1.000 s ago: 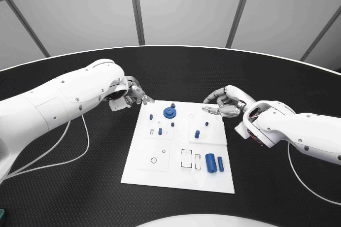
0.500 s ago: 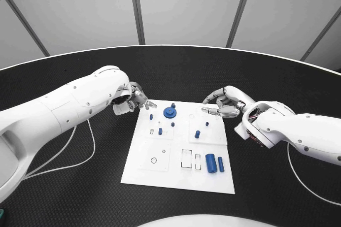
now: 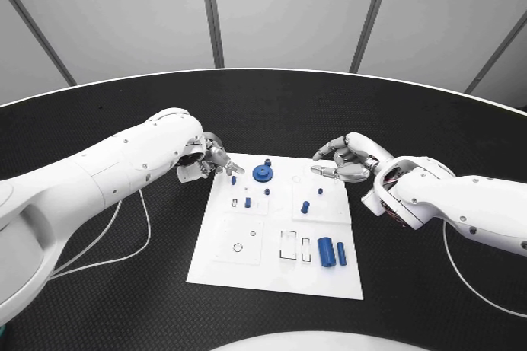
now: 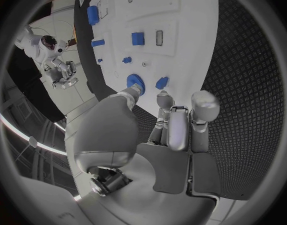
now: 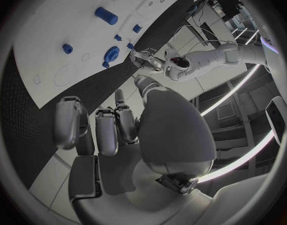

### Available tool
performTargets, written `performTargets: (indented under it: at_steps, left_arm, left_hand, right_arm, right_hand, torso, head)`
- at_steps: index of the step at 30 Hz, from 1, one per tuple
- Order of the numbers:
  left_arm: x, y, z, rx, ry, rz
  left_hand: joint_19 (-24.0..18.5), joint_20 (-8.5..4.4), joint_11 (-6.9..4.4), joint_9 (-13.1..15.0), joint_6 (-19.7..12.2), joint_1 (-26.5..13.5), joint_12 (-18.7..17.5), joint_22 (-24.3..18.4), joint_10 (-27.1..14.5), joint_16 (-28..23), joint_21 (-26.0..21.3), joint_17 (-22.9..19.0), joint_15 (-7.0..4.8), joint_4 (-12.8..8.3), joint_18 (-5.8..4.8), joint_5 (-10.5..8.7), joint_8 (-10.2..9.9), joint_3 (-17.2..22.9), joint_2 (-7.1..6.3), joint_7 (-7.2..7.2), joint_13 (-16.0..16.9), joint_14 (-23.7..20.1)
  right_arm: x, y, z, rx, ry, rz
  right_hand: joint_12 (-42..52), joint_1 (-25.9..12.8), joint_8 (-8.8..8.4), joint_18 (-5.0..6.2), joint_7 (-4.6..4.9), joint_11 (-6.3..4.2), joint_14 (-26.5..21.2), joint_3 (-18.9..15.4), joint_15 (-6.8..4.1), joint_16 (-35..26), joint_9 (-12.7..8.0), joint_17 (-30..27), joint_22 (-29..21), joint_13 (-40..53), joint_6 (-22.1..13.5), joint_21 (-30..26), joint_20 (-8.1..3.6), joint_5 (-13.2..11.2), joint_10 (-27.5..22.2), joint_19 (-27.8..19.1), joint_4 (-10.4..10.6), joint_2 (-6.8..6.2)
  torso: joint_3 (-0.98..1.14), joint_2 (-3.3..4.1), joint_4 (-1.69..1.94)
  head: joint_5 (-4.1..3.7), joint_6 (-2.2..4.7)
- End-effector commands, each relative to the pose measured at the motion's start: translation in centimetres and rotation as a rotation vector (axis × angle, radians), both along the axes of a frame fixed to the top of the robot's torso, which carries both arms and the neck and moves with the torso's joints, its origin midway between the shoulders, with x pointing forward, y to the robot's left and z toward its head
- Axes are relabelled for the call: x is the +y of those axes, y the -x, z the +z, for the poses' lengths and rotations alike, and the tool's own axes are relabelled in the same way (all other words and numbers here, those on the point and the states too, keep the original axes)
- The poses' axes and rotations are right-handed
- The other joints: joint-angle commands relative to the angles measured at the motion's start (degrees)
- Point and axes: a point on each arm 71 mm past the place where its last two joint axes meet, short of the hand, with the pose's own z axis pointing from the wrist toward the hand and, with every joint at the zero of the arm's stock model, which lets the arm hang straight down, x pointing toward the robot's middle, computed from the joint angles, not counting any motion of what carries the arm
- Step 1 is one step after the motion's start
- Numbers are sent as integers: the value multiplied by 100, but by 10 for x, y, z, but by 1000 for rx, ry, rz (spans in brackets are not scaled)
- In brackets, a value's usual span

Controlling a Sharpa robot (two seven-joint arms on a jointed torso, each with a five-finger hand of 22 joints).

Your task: Assemble the parts on the task board

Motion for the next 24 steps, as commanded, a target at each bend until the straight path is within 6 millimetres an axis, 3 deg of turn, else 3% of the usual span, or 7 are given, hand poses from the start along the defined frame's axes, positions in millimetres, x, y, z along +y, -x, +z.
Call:
performTargets:
  at_steps: [1, 24]
  left_arm:
    - [1, 0, -3, 8, -4, 2]
    - [4, 0, -6, 27, -20, 11]
  left_hand:
    - [19, 11, 18, -11, -8, -23, 23, 18, 25, -29, 29, 399, 42, 1, 44, -23, -25, -40, -28, 13, 9, 216]
    - [18, 10, 12, -49, 39, 28, 57, 28, 34, -21, 41, 406, 39, -6, 43, -20, -12, -70, 70, 6, 31, 218]
  right_arm:
    - [0, 0, 0, 0, 0, 0]
    - [1, 0, 0, 2, 0, 1]
  right_hand:
    - [-29, -40, 26, 74, -6, 0, 402, 12, -54, -24, -7, 628, 50, 482, -23, -28, -43, 26, -12, -16, 7, -26]
    - [-23, -70, 34, 73, -8, -2, 403, 20, -55, -24, -8, 633, 51, 488, -27, -33, -43, 35, -7, -13, 8, -17]
  torso:
    - [-1, 0, -1]
    - [1, -9, 1]
  head:
    - [-8, -11]
    - [-14, -55]
